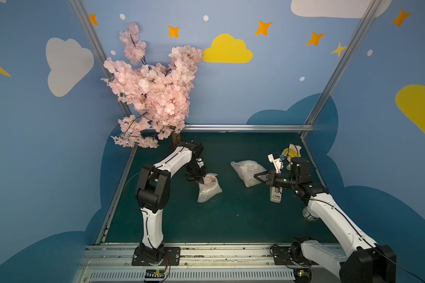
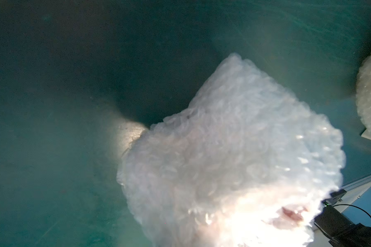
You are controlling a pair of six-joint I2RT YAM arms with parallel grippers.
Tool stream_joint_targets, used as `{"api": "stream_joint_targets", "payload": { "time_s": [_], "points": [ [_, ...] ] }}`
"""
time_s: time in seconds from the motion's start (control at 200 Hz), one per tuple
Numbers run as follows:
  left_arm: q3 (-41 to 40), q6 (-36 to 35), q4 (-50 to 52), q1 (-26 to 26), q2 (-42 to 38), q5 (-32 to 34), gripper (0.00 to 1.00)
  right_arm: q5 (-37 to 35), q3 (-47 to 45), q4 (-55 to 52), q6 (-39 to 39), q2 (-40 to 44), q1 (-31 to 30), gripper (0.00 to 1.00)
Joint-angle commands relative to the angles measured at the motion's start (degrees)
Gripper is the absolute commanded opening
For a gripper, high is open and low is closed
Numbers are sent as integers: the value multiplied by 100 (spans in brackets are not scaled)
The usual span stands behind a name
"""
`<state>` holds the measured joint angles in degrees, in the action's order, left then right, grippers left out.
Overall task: Wrap mugs in bubble wrap
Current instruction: Stick the tape on the bubble wrap.
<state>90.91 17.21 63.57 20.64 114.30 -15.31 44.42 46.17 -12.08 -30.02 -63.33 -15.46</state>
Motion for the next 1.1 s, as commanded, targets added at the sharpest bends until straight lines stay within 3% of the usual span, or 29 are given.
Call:
{"api": "stream_joint_targets", "payload": {
  "time_s": [0.0,0.295,0.556,0.776,1.096],
  "points": [
    [65,18,-86,39,160,-308,3,-15,330,657,-7,-417,-485,0],
    [41,13,-123,13,169,-324,3,266,961,1880,55,-1838,-1690,0],
    [56,19,-144,-23,197,-366,3,419,1307,2602,-149,-2941,-2144,0],
    [-2,37,-214,-39,222,-423,3,96,1508,3325,-534,-3810,-2481,0],
    [-47,55,-250,-46,180,-457,3,-469,1833,3320,-566,-4643,-2729,0]
  ]
}}
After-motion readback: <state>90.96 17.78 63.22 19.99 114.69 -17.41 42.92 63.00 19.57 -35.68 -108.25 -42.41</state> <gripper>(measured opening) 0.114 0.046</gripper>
